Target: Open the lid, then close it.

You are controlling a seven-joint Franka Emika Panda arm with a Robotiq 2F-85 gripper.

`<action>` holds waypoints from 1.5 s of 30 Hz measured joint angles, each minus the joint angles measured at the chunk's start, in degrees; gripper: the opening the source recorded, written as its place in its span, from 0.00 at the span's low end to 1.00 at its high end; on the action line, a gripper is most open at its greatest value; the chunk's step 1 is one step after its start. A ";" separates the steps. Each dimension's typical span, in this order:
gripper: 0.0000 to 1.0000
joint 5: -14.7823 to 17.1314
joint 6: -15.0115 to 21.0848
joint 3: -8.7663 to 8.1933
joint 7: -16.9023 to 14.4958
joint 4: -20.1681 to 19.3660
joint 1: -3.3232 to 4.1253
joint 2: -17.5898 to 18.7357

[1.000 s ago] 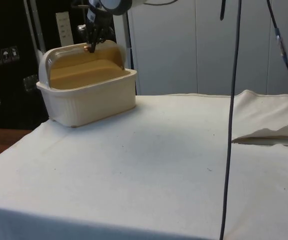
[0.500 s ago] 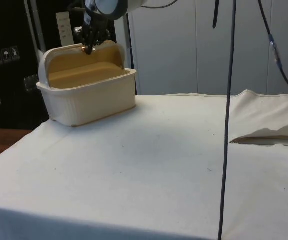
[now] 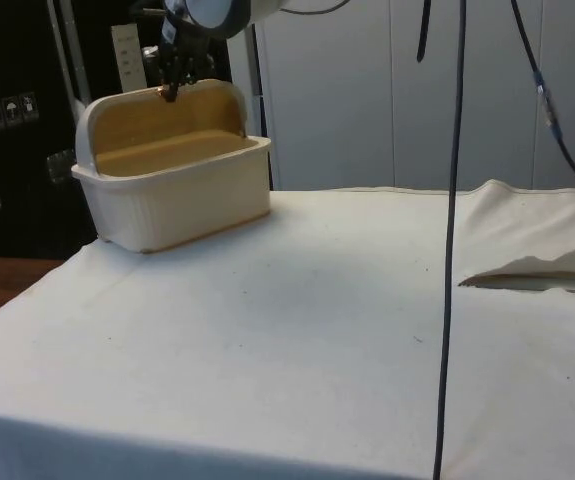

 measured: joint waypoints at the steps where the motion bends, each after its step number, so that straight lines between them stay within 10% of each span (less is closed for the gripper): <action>1: 0.00 0.00 0.00 0.00 0.00 0.00 0.00 0.00; 45: 0.00 0.11 0.46 -2.64 6.93 7.05 -0.11 3.04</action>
